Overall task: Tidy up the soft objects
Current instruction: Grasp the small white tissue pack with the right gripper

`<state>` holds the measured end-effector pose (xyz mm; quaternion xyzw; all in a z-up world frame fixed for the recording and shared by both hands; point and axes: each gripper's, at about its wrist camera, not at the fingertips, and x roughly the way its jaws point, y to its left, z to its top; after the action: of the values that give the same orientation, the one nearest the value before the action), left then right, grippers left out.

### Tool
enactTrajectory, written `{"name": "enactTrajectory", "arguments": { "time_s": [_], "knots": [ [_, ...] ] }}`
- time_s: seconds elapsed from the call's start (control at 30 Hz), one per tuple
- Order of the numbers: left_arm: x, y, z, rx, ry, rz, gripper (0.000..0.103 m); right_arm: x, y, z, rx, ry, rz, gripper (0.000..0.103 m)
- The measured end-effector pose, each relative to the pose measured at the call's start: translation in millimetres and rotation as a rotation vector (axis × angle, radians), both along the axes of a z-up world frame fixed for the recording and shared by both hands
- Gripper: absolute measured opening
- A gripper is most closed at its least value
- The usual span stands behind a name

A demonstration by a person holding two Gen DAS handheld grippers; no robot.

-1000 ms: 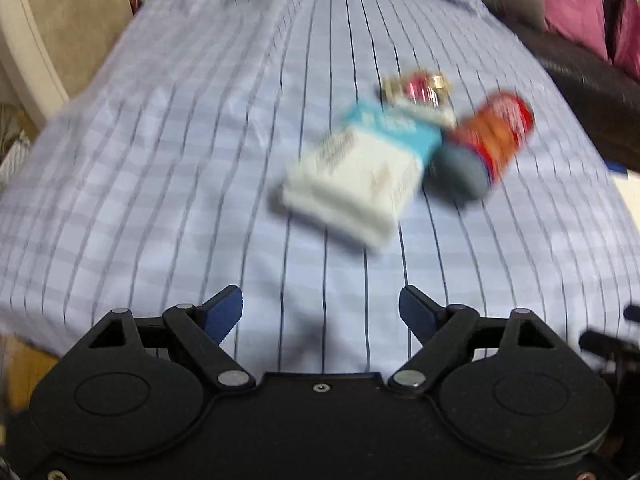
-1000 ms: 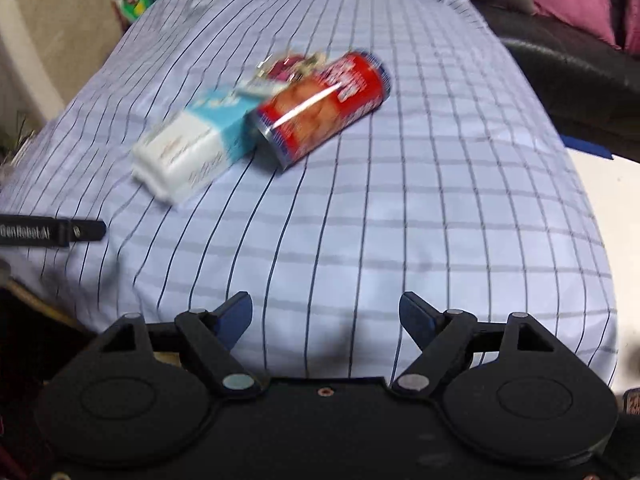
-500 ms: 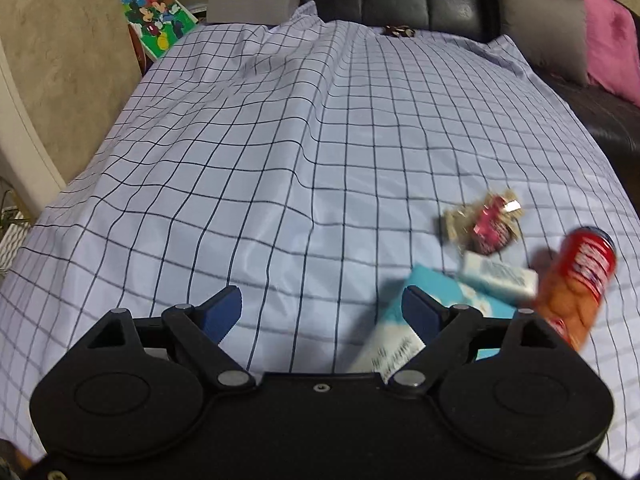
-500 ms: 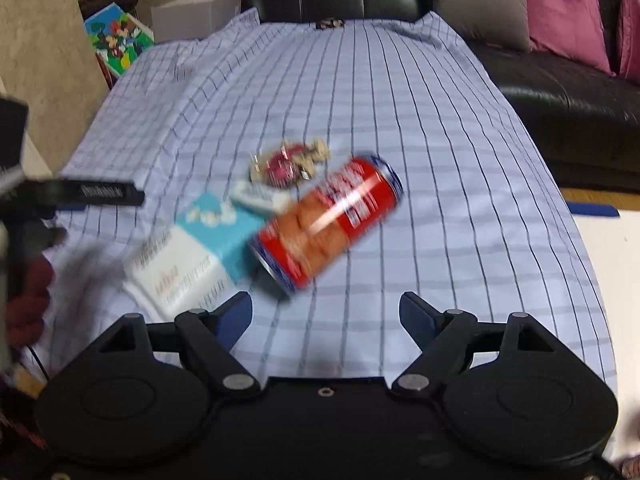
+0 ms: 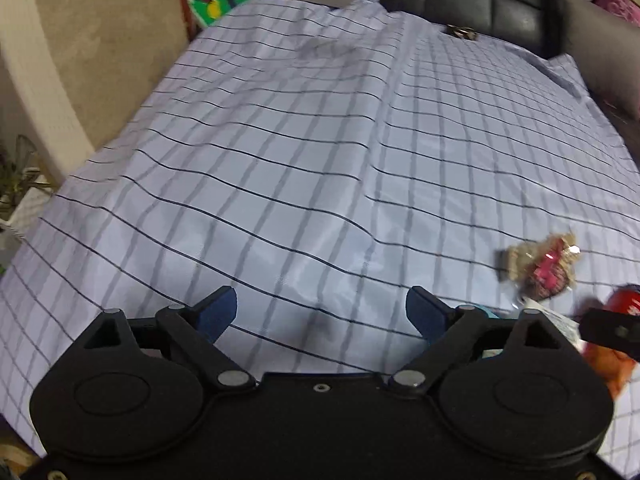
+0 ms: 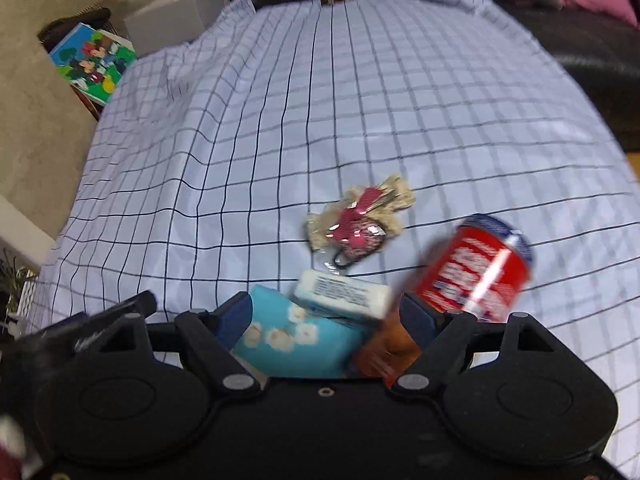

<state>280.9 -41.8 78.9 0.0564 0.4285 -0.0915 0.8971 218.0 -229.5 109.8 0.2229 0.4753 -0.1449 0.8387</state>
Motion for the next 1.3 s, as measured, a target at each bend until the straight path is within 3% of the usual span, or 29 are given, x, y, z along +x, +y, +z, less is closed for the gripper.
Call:
{"name": "enactTrajectory", "arguments": {
  "time_s": [0.4, 0.67, 0.87, 1.13, 1.3],
  "knots": [
    [4.1, 16.2, 10.5, -0.052, -0.011, 0.046, 0.089, 44.3, 7.1, -52.2, -0.041, 0.174, -0.055, 0.081],
    [5.0, 16.6, 10.0, -0.06, -0.006, 0.046, 0.089, 63.4, 5.3, -59.0, -0.132, 0.195, -0.084, 0.084],
    [4.1, 15.2, 10.9, -0.063, -0.009, 0.037, 0.089, 90.7, -4.9, -71.5, -0.229, 0.207, -0.044, 0.083],
    [6.4, 14.7, 10.4, -0.073, 0.001, 0.038, 0.089, 77.4, -7.3, -54.9, -0.211, 0.209, -0.046, 0.088],
    [2.7, 13.0, 9.5, -0.058, -0.007, 0.027, 0.089, 78.6, 4.7, -74.4, -0.239, 0.272, -0.034, 0.09]
  ]
}}
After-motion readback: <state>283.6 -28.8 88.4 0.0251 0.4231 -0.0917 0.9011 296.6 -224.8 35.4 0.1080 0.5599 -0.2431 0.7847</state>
